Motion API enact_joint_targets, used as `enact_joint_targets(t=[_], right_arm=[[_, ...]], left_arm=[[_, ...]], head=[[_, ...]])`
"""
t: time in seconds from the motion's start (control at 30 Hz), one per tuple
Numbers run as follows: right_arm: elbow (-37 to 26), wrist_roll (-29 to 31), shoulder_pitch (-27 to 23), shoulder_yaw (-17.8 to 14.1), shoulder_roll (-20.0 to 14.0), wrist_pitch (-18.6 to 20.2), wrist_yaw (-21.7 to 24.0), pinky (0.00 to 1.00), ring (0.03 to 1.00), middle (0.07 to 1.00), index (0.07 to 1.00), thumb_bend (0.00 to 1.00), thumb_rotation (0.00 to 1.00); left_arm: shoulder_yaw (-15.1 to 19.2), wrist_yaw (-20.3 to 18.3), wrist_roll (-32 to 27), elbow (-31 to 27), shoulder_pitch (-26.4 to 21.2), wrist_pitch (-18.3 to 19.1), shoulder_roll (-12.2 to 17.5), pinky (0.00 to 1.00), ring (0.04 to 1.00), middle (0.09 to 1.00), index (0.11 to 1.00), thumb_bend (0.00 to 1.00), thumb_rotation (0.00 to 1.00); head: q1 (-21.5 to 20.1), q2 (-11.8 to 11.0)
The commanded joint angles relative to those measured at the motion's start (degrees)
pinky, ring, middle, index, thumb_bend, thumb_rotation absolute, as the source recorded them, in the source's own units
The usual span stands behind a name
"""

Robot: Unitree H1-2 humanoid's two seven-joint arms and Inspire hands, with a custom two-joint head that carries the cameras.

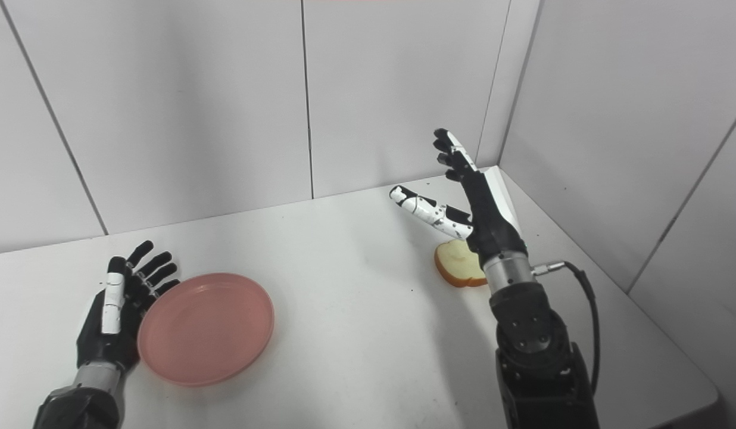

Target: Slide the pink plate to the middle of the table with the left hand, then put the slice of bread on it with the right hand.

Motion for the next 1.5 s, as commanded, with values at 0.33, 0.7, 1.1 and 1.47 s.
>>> enact_joint_targets(t=[0.33,0.7,1.1,1.47], right_arm=[[10.0,-11.5,-7.7,0.8,-18.0,-0.3,22.8,0.89,1.0,1.0,0.984,1.0,0.31],[18.3,-18.5,-12.3,14.4,-31.4,-0.4,34.4,0.84,0.994,1.0,1.0,1.0,0.26],[27.0,-21.8,-17.9,30.5,-39.0,-4.6,39.3,0.77,0.95,0.989,0.939,1.0,0.25],[32.5,-26.8,-22.2,37.1,-38.5,-7.1,40.2,0.86,0.952,0.986,0.977,1.0,0.3]], left_arm=[[0.4,1.4,0.3,2.8,2.8,3.5,-0.6,0.71,0.785,0.785,0.816,0.89,0.84],[0.5,0.9,0.2,2.7,2.8,3.7,-1.0,0.72,0.78,0.764,0.807,0.89,0.83],[0.4,1.1,0.4,3.2,2.9,3.5,-1.4,0.73,0.786,0.768,0.809,0.88,0.83],[0.2,0.9,0.4,2.4,3.3,4.1,-1.3,0.73,0.782,0.757,0.81,0.87,0.82]], head=[[0.6,0.0],[1.1,0.2],[1.4,-0.2],[1.7,0.0]])
